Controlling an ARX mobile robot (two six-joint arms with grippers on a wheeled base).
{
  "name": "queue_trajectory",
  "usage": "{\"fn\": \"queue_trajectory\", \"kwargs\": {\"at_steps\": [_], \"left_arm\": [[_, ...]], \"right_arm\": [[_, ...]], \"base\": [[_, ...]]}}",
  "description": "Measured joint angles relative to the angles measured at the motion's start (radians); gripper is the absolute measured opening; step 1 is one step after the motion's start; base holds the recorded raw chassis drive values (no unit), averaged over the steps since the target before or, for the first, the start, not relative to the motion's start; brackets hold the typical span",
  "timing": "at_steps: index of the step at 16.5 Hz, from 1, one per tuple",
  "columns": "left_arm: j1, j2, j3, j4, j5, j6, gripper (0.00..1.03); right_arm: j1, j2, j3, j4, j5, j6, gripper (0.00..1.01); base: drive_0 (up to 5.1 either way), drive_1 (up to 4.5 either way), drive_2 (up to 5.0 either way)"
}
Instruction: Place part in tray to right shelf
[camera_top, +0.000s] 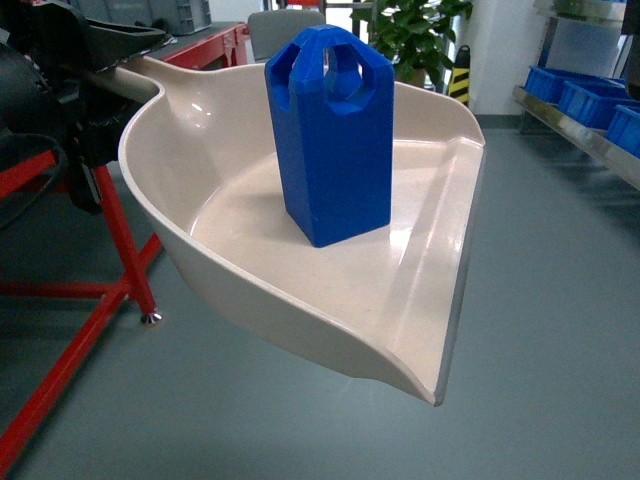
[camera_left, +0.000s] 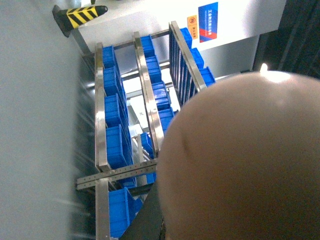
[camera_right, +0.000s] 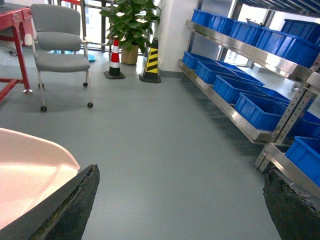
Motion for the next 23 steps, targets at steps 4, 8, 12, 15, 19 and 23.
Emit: {"fn": "queue_trajectory", "kwargs": {"at_steps": [4, 8, 12, 15, 19, 23], "left_arm": [[0.002, 0.0, 0.0, -0.002, -0.004, 0.0, 0.13], [0.002, 0.0, 0.0, 0.001, 0.0, 0.0, 0.13], [0.002, 0.0, 0.0, -0.003, 0.0, 0.0, 0.13], [0.002, 0.0, 0.0, -0.002, -0.003, 0.0, 0.13], [0.0, 0.0, 0.0, -0.002, 0.0, 0.0, 0.13], [0.002, 0.0, 0.0, -0.001, -0.001, 0.0, 0.13]], "right_arm": [[0.0, 0.0, 0.0, -0.001, 0.0, 0.0, 0.98], [0.0, -0.002, 0.0, 0.002, 0.002, 0.0, 0.98], [0.0, -0.001, 0.0, -0.001, -0.002, 0.0, 0.98], [0.0, 0.0, 0.0, 0.0, 0.0, 0.0, 0.98], [0.0, 0.0, 0.0, 0.0, 0.0, 0.0, 0.98], [0.0, 0.0, 0.0, 0.001, -0.001, 0.0, 0.98]], "base": [[-0.2, 3.85, -4.2], [-0.2, 3.85, -4.2], [-0.2, 3.85, -4.2], [-0.2, 3.85, -4.2], [-0.2, 3.85, -4.2], [-0.2, 3.85, -4.2]]}}
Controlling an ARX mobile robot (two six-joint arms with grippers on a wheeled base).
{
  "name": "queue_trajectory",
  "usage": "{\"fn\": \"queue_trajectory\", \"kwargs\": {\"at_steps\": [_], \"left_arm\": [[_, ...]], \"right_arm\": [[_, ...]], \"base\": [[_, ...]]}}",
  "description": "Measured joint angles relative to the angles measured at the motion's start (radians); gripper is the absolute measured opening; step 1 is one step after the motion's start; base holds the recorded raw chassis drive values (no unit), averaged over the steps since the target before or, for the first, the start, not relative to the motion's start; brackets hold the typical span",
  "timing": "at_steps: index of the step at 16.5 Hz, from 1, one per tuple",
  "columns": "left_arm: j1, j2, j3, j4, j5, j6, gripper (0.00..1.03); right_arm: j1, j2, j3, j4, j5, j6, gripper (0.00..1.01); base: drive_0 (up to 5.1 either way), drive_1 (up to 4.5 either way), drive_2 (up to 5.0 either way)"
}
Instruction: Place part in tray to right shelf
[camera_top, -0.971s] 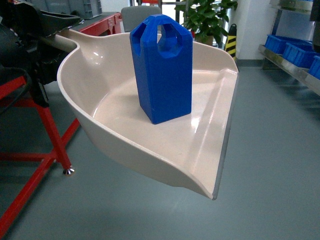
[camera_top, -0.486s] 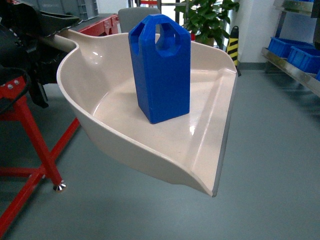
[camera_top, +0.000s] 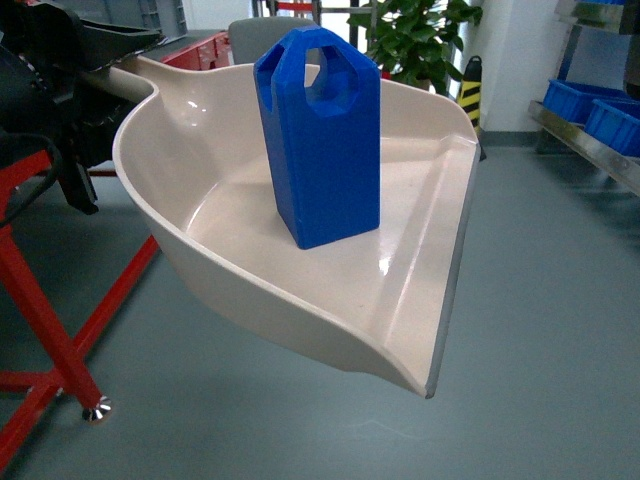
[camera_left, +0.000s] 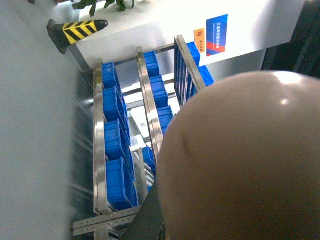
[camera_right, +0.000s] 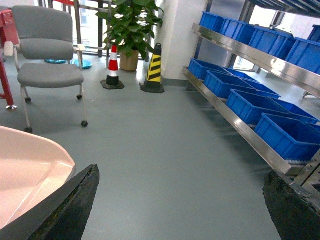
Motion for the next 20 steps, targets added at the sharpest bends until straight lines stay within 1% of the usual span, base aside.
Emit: {"fn": "queue_trajectory", "kwargs": {"at_steps": [7, 10, 14, 20], "left_arm": [[-0.002, 0.0, 0.0, -0.002, 0.002, 0.0, 0.13], [0.005, 0.001, 0.003, -0.006, -0.009, 0.0, 0.13], [-0.001, 0.001, 0.003, -0.001, -0.001, 0.0, 0.13], [0.0, 0.001, 0.003, -0.001, -0.005, 0.0, 0.13]], "right_arm": [[0.0, 0.0, 0.0, -0.001, 0.002, 0.0, 0.98], [0.0, 0.003, 0.0, -0.006, -0.003, 0.0, 0.98], [0.0, 0.0, 0.0, 0.0, 0.0, 0.0, 0.98], [0.0, 0.0, 0.0, -0.002, 0.0, 0.0, 0.98]], "base": [[-0.2, 3.85, -4.2], [-0.2, 3.85, -4.2], [-0.2, 3.85, -4.2], [-0.2, 3.85, -4.2]]}}
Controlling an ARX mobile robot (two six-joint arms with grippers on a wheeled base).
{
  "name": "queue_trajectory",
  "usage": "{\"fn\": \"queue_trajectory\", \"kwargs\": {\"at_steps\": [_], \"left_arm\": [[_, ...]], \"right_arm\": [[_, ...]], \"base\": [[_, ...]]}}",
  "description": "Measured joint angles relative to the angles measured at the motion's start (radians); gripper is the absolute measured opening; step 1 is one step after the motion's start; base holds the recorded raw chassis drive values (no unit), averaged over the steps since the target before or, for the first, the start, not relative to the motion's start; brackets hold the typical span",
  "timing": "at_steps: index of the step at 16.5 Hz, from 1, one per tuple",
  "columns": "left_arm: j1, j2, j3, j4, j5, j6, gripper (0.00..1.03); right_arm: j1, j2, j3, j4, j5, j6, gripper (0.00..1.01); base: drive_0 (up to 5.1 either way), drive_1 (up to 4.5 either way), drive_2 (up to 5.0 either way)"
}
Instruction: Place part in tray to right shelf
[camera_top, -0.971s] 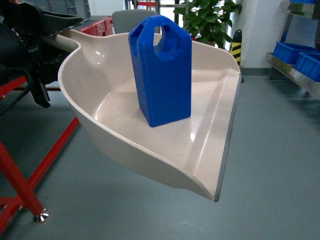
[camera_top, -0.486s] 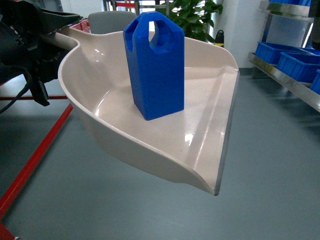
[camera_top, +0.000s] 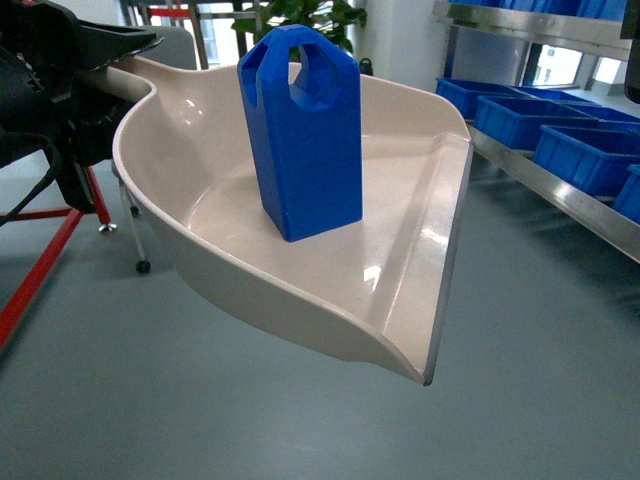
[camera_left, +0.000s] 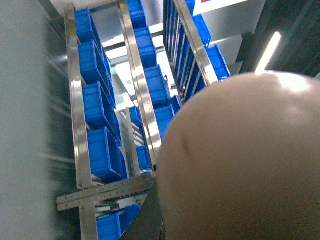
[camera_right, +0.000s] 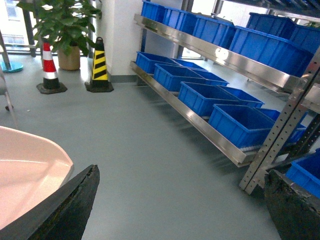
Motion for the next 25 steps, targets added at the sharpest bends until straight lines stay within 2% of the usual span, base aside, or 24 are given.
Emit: {"fn": "queue_trajectory", "kwargs": {"at_steps": [4, 25], "left_arm": [[-0.002, 0.0, 0.0, 0.0, 0.005, 0.0, 0.13], [-0.002, 0.0, 0.0, 0.0, 0.003, 0.0, 0.13]], "right_arm": [[0.0, 0.0, 0.0, 0.0, 0.0, 0.0, 0.98], [0.0, 0.0, 0.0, 0.0, 0.0, 0.0, 0.98]], "base": [[-0.2, 3.85, -4.2], [-1.7, -1.7, -1.7]]}}
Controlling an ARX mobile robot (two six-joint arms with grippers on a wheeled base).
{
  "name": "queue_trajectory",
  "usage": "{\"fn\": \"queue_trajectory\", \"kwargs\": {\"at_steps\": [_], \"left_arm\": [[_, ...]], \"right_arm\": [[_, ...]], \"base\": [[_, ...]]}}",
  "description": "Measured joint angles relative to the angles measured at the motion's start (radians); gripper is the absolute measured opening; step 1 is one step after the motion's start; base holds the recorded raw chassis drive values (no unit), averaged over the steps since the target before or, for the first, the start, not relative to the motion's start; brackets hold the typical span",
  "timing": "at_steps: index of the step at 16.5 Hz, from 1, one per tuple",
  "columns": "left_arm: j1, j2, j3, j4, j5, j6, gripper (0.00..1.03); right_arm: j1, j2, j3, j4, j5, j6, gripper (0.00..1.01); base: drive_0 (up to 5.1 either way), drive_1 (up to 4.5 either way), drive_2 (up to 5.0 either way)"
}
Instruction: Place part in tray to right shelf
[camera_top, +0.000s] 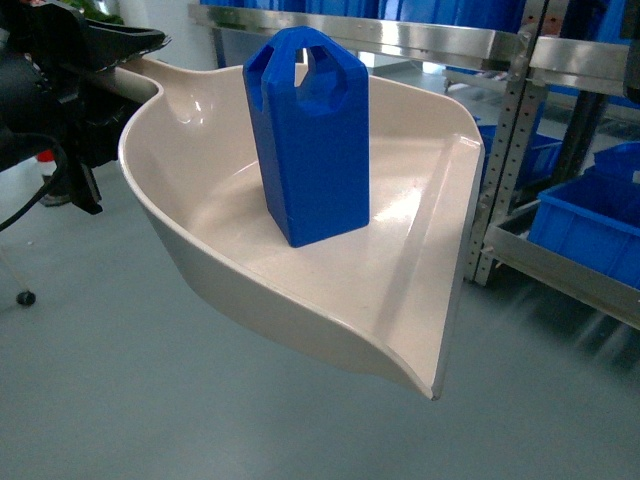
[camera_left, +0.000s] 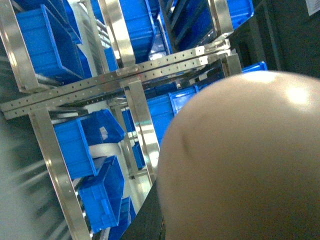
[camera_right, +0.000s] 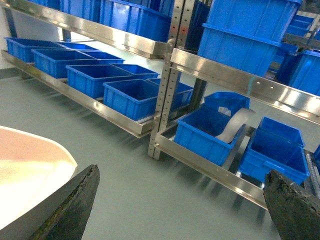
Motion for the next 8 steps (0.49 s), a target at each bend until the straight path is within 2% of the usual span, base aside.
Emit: {"fn": "queue_trajectory", "kwargs": {"at_steps": [8], "left_arm": [[0.0, 0.0, 0.0, 0.0, 0.001, 0.0, 0.13]], "right_arm": [[0.0, 0.0, 0.0, 0.0, 0.0, 0.0, 0.98]], "base": [[-1.6, -1.64, -1.6]]}}
